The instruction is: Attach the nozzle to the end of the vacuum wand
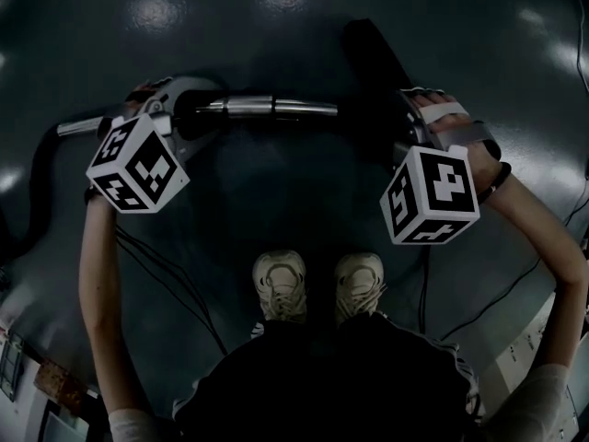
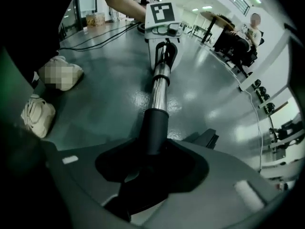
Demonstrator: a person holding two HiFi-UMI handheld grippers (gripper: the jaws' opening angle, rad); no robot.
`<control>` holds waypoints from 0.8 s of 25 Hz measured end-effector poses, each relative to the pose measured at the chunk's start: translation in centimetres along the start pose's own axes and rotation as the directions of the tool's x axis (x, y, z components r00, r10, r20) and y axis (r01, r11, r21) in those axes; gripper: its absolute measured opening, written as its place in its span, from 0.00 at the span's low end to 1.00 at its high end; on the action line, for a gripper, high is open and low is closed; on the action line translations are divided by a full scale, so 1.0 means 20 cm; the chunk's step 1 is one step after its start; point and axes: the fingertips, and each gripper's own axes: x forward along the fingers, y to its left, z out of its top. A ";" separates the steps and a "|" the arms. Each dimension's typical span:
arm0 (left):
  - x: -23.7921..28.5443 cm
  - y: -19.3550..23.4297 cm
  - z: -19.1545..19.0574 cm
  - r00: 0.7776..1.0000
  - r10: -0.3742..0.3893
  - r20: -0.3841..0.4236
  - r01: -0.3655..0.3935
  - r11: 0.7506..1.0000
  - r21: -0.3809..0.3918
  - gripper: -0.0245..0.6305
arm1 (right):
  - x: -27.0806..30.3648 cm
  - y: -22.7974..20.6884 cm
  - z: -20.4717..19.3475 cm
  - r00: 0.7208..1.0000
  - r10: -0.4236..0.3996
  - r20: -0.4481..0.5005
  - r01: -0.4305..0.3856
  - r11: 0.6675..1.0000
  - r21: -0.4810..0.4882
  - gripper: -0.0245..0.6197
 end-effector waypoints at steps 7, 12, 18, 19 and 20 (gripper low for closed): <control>-0.02 0.02 0.05 1.000 -0.031 -0.001 0.031 0.999 0.012 0.30 | -0.02 -0.05 0.15 0.998 -0.031 0.047 0.035 0.995 -0.091 0.36; 0.07 0.00 0.16 1.000 -0.015 -0.018 0.015 1.000 0.006 0.33 | -0.02 -0.01 0.08 0.999 -0.020 0.047 0.025 0.994 -0.104 0.37; 0.09 0.01 0.12 0.989 0.105 -0.105 -0.102 0.994 0.037 0.34 | -0.08 -0.02 0.06 0.987 -0.111 0.117 0.110 0.994 0.015 0.35; 0.07 0.01 0.08 0.979 0.138 -0.148 -0.129 0.990 0.064 0.35 | -0.10 -0.03 0.09 0.983 -0.123 0.133 0.116 0.992 0.059 0.34; 0.04 0.01 0.04 0.969 0.168 -0.183 -0.155 0.984 0.083 0.35 | -0.13 -0.06 0.10 0.978 -0.149 0.148 0.134 0.985 0.110 0.31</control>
